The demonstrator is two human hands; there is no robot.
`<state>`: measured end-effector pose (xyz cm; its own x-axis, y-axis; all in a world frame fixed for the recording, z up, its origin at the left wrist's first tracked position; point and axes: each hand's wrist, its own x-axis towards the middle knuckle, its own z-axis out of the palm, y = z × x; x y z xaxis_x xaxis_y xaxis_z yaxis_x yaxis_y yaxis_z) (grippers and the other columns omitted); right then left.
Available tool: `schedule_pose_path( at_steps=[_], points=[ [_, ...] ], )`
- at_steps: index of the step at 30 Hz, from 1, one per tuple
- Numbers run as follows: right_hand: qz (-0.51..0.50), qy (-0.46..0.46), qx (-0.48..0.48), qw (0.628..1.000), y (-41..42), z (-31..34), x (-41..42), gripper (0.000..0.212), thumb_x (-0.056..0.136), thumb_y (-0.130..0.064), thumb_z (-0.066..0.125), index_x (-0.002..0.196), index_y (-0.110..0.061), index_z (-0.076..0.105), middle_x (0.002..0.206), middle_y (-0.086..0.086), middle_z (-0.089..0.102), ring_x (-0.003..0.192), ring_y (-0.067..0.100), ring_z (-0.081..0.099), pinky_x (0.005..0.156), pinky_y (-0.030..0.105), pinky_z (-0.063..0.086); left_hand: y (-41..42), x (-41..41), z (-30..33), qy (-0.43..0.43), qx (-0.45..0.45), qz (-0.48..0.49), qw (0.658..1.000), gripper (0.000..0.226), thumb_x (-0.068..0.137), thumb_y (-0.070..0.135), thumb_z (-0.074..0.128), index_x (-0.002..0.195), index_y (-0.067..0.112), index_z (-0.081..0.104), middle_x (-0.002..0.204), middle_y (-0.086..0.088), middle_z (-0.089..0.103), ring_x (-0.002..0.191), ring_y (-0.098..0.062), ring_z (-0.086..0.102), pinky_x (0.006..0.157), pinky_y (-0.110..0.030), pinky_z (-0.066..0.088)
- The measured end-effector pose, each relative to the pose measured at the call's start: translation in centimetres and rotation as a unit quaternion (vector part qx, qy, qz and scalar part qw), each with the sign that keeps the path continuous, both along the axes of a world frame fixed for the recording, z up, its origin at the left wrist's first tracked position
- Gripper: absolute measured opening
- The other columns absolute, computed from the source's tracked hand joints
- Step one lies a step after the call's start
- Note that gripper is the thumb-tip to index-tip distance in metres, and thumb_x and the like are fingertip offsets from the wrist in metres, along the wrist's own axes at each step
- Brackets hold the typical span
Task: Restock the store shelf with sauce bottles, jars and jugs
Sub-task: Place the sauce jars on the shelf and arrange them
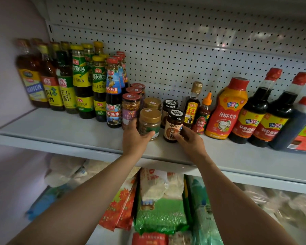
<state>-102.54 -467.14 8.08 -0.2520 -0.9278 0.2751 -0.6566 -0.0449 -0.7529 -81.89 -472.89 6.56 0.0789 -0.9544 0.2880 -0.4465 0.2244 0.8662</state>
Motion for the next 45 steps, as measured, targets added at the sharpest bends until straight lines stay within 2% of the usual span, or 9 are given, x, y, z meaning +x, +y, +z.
schedule_pose_path(
  at_steps=[5, 12, 17, 21, 26, 32, 37, 41, 45],
  points=[
    [-0.006, 0.001, -0.001, 1.0, -0.1, -0.2, -0.1, 0.04, 0.096, -0.04, 0.064, 0.135, -0.032, 0.06, 0.106, -0.017, 0.065, 0.094, 0.002, 0.057, 0.07, 0.002, 0.035, -0.2, -0.7, -0.2, -0.011, -0.003, 0.019, 1.0, 0.076, 0.058, 0.06, 0.077, 0.122, 0.027, 0.053, 0.126, -0.004, 0.051, 0.111, -0.025, 0.057, 0.09, -0.046, 0.054],
    [-0.003, -0.004, -0.008, 1.0, -0.3, -0.4, -0.2, 0.042, 0.095, -0.041, 0.064, 0.135, -0.033, 0.06, 0.116, -0.011, 0.07, 0.1, 0.002, 0.06, 0.083, 0.021, 0.043, -0.5, -1.3, 0.6, 0.01, 0.038, 0.003, 0.999, 0.076, 0.058, 0.046, 0.082, 0.121, 0.024, 0.046, 0.121, 0.002, 0.063, 0.11, -0.023, 0.061, 0.093, -0.045, 0.053],
    [0.004, 0.0, -0.015, 1.0, -0.2, -0.3, -0.1, 0.039, 0.095, -0.04, 0.064, 0.134, -0.032, 0.061, 0.114, -0.013, 0.07, 0.101, 0.003, 0.061, 0.074, 0.005, 0.039, -0.1, -2.2, 1.0, -0.026, 0.011, 0.083, 0.996, 0.089, 0.055, 0.057, 0.087, 0.123, 0.014, 0.049, 0.125, -0.006, 0.059, 0.116, -0.028, 0.055, 0.094, -0.045, 0.051],
    [-0.001, -0.004, -0.017, 1.0, -0.3, -0.5, -0.1, 0.043, 0.095, -0.039, 0.064, 0.136, -0.028, 0.06, 0.12, -0.009, 0.07, 0.101, 0.001, 0.059, 0.071, -0.002, 0.035, 0.0, -2.2, 0.5, -0.073, 0.01, 0.07, 0.995, 0.094, 0.06, 0.056, 0.086, 0.131, 0.012, 0.043, 0.134, -0.01, 0.051, 0.123, -0.03, 0.048, 0.1, -0.046, 0.046],
    [-0.005, -0.012, -0.009, 1.0, -0.4, -0.5, -0.1, 0.047, 0.095, -0.041, 0.065, 0.138, -0.026, 0.058, 0.124, -0.005, 0.069, 0.1, 0.002, 0.058, 0.083, 0.018, 0.043, 0.2, -2.5, 0.7, -0.113, -0.001, 0.079, 0.99, 0.081, 0.069, 0.051, 0.081, 0.131, 0.013, 0.045, 0.135, -0.012, 0.048, 0.124, -0.032, 0.045, 0.101, -0.046, 0.045],
    [-0.007, -0.016, -0.001, 1.0, -0.4, -0.4, 0.0, 0.047, 0.094, -0.04, 0.066, 0.138, -0.024, 0.058, 0.122, -0.005, 0.069, 0.101, 0.003, 0.059, 0.087, 0.021, 0.044, 0.4, -2.4, 1.0, -0.102, -0.006, 0.084, 0.991, 0.081, 0.068, 0.051, 0.082, 0.13, 0.013, 0.047, 0.135, -0.011, 0.048, 0.124, -0.03, 0.046, 0.101, -0.044, 0.045],
    [-0.024, -0.059, 0.0, 0.998, -0.4, -0.6, 0.3, 0.059, 0.081, -0.04, 0.08, 0.132, -0.021, 0.057, 0.116, -0.008, 0.067, 0.105, 0.007, 0.063, 0.09, 0.026, 0.05, -1.5, -1.0, -0.6, -0.025, 0.032, 0.063, 0.997, 0.07, 0.049, 0.067, 0.076, 0.104, 0.026, 0.061, 0.109, 0.002, 0.064, 0.098, -0.017, 0.062, 0.083, -0.041, 0.056],
    [-0.047, -0.05, 0.0, 0.998, -0.8, -0.6, 0.8, 0.061, 0.078, -0.042, 0.083, 0.13, -0.02, 0.057, 0.122, -0.002, 0.069, 0.11, 0.014, 0.064, 0.092, 0.032, 0.052, -0.9, -0.9, 0.4, 0.007, 0.046, 0.063, 0.997, 0.054, 0.062, 0.041, 0.09, 0.094, 0.017, 0.055, 0.102, -0.004, 0.062, 0.091, -0.021, 0.06, 0.076, -0.035, 0.052],
    [-0.047, -0.022, 0.032, 0.998, -1.5, -0.6, 1.2, 0.057, 0.079, -0.048, 0.08, 0.126, -0.023, 0.058, 0.121, -0.002, 0.07, 0.109, 0.018, 0.065, 0.092, 0.04, 0.053, -0.9, -1.3, 0.5, 0.016, 0.045, 0.069, 0.996, 0.054, 0.065, 0.039, 0.089, 0.096, 0.014, 0.053, 0.101, -0.005, 0.059, 0.089, -0.022, 0.058, 0.071, -0.03, 0.043]
  ],
)
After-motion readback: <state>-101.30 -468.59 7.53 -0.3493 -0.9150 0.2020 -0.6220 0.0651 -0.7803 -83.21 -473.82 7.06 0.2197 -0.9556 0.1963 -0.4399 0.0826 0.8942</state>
